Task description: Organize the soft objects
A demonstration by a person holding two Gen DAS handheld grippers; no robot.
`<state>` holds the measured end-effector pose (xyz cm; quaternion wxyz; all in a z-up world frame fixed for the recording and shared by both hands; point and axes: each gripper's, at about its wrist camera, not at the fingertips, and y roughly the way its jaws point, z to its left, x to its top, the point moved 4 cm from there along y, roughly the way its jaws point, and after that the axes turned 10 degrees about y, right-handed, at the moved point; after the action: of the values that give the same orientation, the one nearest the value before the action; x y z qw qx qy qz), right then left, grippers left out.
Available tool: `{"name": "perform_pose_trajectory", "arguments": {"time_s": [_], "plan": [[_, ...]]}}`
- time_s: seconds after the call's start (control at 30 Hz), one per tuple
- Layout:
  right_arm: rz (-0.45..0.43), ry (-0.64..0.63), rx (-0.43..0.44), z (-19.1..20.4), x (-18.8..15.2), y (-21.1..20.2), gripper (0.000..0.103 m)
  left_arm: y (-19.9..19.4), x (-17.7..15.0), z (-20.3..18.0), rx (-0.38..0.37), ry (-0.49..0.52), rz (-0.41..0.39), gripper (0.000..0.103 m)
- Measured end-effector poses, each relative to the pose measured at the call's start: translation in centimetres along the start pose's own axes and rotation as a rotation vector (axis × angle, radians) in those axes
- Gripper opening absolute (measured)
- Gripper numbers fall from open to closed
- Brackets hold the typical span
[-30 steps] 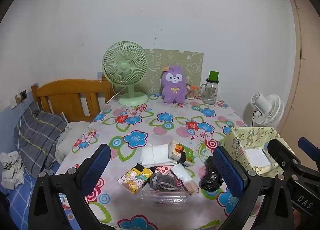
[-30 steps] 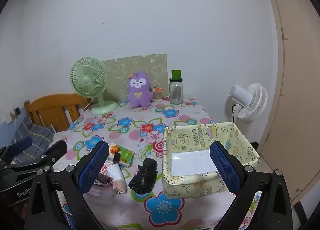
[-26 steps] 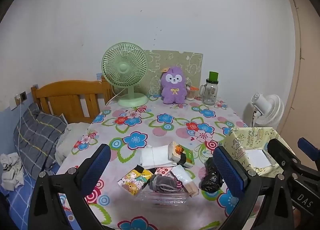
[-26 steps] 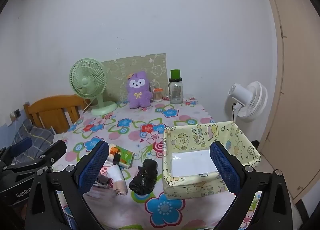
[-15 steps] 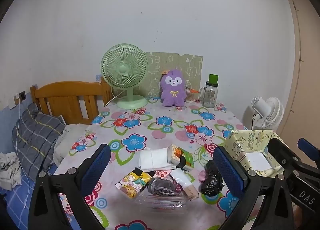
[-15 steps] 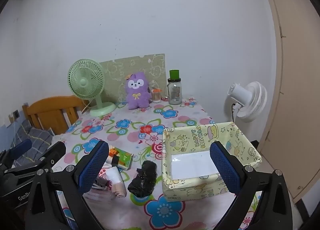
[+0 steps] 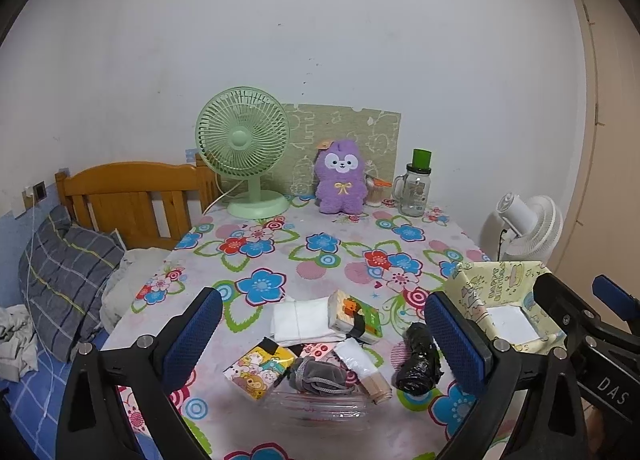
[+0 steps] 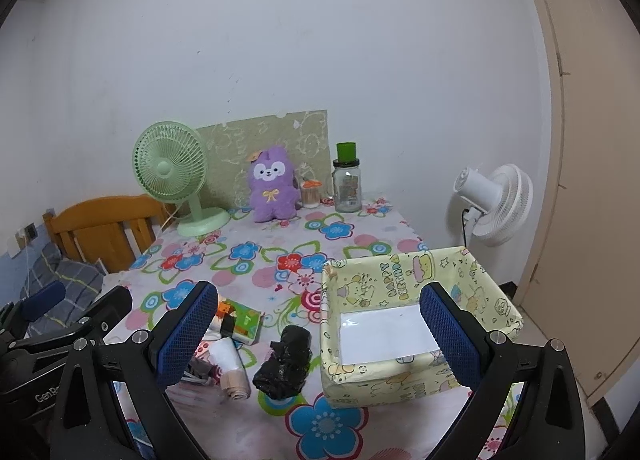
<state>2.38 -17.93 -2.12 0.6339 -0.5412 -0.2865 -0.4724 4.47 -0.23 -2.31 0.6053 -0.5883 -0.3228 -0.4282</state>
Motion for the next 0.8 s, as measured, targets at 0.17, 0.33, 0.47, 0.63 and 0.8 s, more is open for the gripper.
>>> {"name": "perform_pose_trajectory", "arguments": {"time_s": [0.17,0.33,0.47,0.63,0.8], "plan": [[0.0,0.004,-0.003,-0.03,0.12,-0.08,0.102,-0.03,-0.05,-0.05,0.002,0.002,0.0,0.101],[-0.002,0.006,-0.008,-0.13,0.19,-0.04,0.102,-0.1,0.08,0.01,0.007,0.004,-0.002,0.101],[0.006,0.007,-0.005,-0.11,0.26,0.0,0.102,-0.15,0.01,0.04,0.007,0.002,-0.003,0.101],[0.007,0.009,-0.005,-0.01,0.21,-0.04,0.102,-0.22,0.06,0.15,0.005,0.004,-0.002,0.101],[0.008,0.008,-0.004,-0.06,0.19,-0.11,0.102,-0.16,0.14,0.28,0.008,0.005,-0.001,0.101]]}}
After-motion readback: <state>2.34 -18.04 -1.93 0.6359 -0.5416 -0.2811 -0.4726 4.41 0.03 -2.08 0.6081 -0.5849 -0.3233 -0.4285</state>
